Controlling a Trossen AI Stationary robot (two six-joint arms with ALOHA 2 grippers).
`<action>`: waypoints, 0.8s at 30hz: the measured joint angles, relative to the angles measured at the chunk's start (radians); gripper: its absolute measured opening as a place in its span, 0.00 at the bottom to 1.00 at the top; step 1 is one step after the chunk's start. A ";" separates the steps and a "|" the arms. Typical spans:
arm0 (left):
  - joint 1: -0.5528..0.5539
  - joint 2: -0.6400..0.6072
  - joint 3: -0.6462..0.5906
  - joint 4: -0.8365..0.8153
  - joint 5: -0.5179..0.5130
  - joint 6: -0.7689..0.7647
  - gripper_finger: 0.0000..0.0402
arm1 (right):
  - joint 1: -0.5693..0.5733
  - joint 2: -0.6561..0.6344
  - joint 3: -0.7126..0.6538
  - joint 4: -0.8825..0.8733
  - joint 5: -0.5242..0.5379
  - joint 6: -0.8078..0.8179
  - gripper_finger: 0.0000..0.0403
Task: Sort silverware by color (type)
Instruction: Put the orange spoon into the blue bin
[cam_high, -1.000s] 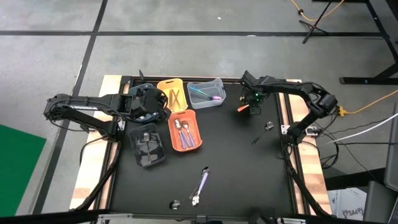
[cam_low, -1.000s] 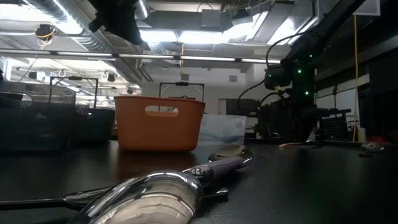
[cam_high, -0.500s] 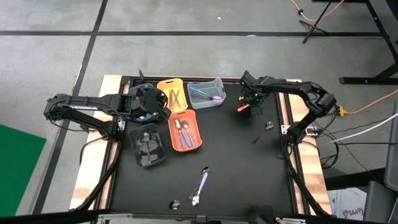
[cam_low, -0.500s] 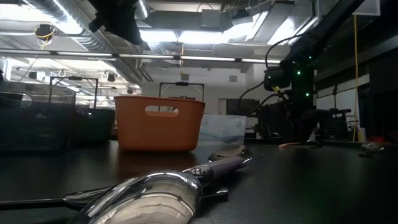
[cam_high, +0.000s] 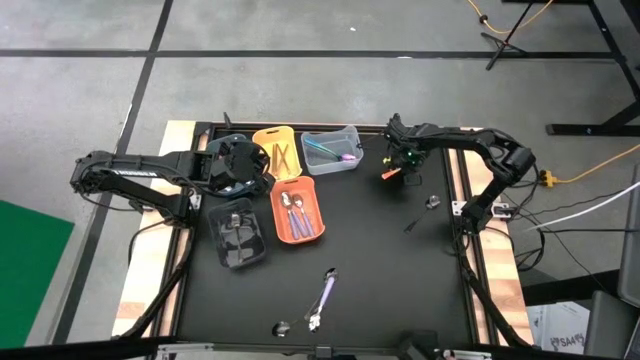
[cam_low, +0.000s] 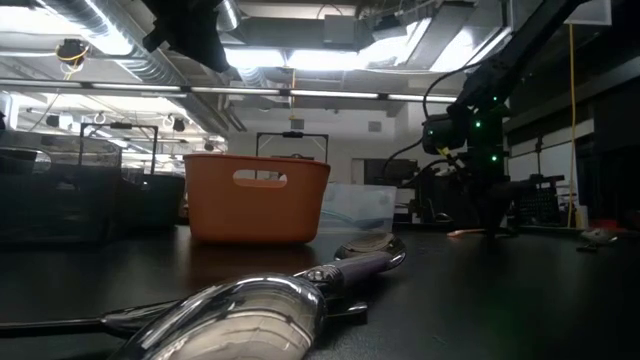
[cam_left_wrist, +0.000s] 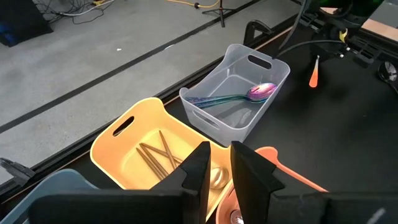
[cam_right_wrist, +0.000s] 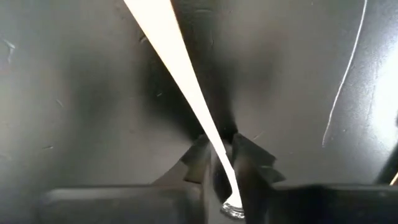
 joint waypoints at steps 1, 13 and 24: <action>0.000 0.000 0.000 0.000 0.000 0.000 0.14 | 0.000 0.000 0.000 0.000 0.000 0.003 0.10; 0.000 0.000 0.000 0.000 0.000 -0.001 0.14 | 0.000 -0.013 0.000 -0.002 0.022 0.012 0.01; 0.000 0.000 0.000 0.000 0.000 -0.002 0.14 | 0.000 -0.096 0.164 -0.128 0.029 0.117 0.01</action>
